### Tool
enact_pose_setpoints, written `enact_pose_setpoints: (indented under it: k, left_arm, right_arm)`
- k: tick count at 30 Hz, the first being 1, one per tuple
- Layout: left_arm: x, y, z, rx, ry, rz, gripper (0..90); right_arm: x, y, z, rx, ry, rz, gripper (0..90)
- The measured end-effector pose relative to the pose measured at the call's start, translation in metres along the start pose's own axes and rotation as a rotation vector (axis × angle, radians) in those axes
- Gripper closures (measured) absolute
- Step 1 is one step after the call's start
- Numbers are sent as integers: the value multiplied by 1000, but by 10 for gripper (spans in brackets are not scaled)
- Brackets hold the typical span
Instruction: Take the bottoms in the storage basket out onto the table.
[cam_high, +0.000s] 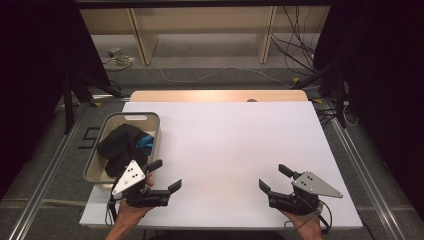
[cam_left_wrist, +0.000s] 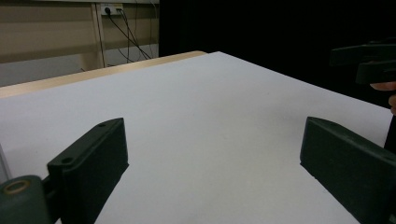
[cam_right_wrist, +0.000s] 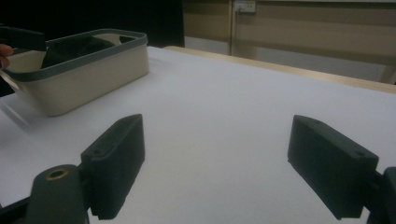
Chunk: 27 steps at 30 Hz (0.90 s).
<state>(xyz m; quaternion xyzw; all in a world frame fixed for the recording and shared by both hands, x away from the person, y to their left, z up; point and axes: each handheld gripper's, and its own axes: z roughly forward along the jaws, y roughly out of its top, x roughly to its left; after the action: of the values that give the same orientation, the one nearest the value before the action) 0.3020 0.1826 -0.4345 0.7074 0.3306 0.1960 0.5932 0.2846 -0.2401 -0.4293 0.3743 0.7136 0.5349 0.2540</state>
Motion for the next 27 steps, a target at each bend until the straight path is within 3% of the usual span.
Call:
enact_pose_setpoints:
  k: [27]
  left_arm:
    - [0, 3, 3, 6, 12, -2, 71]
  right_arm:
    - [0, 1, -2, -16, -2, -4, 199]
